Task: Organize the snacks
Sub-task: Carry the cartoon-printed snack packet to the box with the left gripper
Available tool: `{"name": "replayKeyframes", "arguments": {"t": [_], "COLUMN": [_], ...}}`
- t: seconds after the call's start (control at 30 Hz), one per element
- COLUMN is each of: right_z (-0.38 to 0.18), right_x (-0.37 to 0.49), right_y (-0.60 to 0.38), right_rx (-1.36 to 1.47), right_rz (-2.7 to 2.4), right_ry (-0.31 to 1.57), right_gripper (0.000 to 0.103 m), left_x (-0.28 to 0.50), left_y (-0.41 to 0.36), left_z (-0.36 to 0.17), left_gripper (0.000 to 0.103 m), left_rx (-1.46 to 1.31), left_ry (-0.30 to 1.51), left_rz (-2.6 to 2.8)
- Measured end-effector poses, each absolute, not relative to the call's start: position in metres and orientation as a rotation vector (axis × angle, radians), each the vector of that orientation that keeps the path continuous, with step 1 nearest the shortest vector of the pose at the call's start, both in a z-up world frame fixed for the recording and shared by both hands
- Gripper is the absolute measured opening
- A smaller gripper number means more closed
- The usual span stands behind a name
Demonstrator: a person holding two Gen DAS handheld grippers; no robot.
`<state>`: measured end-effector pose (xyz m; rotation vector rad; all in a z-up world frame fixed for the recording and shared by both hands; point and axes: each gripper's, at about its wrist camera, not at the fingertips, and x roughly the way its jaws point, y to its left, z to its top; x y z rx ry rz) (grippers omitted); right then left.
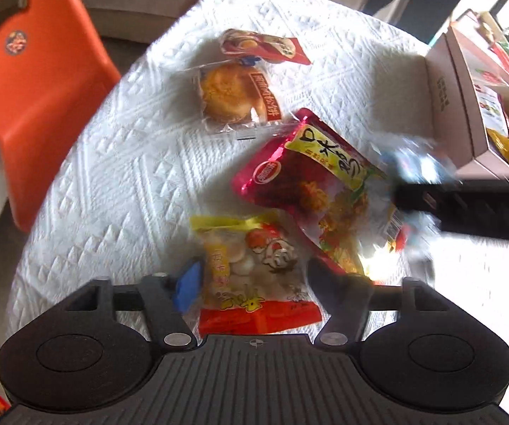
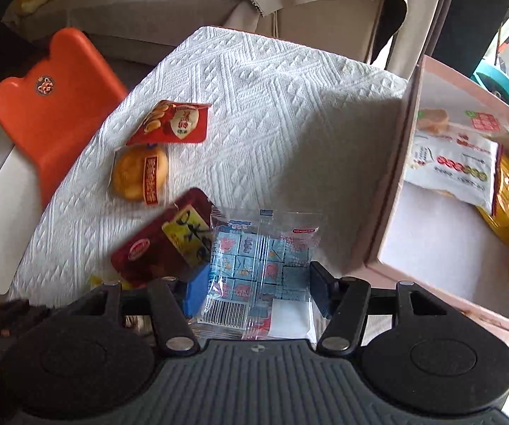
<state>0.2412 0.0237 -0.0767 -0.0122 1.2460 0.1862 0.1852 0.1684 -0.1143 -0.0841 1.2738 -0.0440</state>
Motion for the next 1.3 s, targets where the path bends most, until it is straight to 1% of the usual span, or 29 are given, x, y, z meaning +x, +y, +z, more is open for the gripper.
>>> {"name": "replayKeyframes", "arguments": {"t": [0.1, 0.2, 0.37, 0.5, 0.63, 0.73, 0.8, 0.87, 1.0, 1.07, 1.2, 1.3], "right_z": [-0.068, -0.058, -0.043, -0.04, -0.039, -0.034, -0.029, -0.025, -0.019, -0.018, -0.021, -0.023], "right_x": [0.214, 0.186, 0.145, 0.119, 0.101, 0.093, 0.091, 0.09, 0.091, 0.092, 0.096, 0.103], "right_y": [-0.001, -0.023, -0.072, -0.12, -0.156, -0.175, -0.184, -0.191, -0.203, -0.208, -0.215, -0.217], "right_rx": [-0.005, -0.017, -0.06, -0.068, -0.08, -0.065, -0.055, -0.042, -0.015, -0.014, -0.008, 0.0], "right_rz": [0.218, 0.253, 0.276, 0.281, 0.26, 0.263, 0.261, 0.258, 0.248, 0.243, 0.229, 0.219], "right_ry": [1.23, 1.216, 1.193, 1.218, 1.226, 1.214, 1.197, 1.185, 1.17, 1.164, 1.16, 1.153], "right_gripper": [0.059, 0.058, 0.058, 0.058, 0.058, 0.058, 0.058, 0.058, 0.058, 0.058, 0.058, 0.058], "left_x": [0.172, 0.149, 0.104, 0.088, 0.105, 0.145, 0.175, 0.206, 0.246, 0.246, 0.243, 0.246], "left_y": [0.169, 0.153, 0.106, 0.06, 0.022, -0.008, -0.028, -0.043, -0.061, -0.06, -0.049, -0.048], "left_z": [-0.109, -0.099, -0.074, -0.048, -0.008, 0.024, 0.036, 0.031, -0.011, -0.02, -0.024, -0.028], "left_gripper": [0.063, 0.061, 0.061, 0.061, 0.061, 0.061, 0.062, 0.063, 0.062, 0.062, 0.063, 0.063], "left_rx": [-0.192, -0.171, -0.232, -0.296, -0.289, -0.24, -0.207, -0.185, -0.107, -0.103, -0.197, -0.175], "left_ry": [1.27, 1.261, 1.268, 1.256, 1.154, 1.057, 1.026, 1.05, 1.182, 1.176, 1.159, 1.15], "left_rz": [-0.024, 0.002, -0.077, -0.167, -0.242, -0.304, -0.335, -0.345, -0.257, -0.232, -0.262, -0.283]}}
